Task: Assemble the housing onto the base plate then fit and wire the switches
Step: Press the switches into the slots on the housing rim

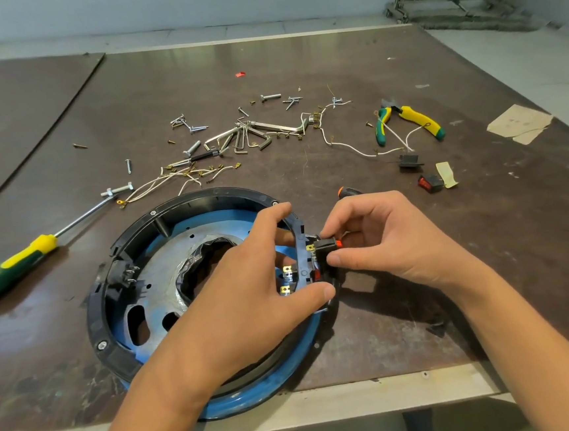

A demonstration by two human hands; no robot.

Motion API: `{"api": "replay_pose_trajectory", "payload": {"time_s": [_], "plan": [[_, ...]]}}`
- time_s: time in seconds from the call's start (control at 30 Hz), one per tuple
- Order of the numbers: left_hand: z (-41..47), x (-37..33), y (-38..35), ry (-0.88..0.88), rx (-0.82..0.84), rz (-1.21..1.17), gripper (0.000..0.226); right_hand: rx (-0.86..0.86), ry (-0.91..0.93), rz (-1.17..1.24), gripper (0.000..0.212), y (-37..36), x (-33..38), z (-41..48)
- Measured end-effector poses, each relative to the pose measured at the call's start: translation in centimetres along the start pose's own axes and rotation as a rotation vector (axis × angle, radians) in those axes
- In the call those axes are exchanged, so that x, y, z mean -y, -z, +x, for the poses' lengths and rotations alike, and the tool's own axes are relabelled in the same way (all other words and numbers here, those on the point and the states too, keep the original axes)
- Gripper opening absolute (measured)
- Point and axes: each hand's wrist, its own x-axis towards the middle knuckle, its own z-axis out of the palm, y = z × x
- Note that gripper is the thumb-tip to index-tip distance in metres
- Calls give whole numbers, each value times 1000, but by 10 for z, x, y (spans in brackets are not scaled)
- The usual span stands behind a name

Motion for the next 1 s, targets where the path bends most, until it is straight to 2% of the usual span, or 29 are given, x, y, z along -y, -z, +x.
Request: {"api": "replay_pose_trajectory", "payload": {"time_s": [0.27,0.6,0.83,1.0], "plan": [[-1,1,0,20,22,-11,92,-28,6,-210,17,0,2,1],[0,1,1,-35,17,88,97,-61,13,-157,19,-8,6,2],[1,0,1,-62,3,117,81,-100,18,-183,21,-14,8,2],[1,-1,0,-71,-15,128,94,-70,32,-271,21,-12,10,3]]}}
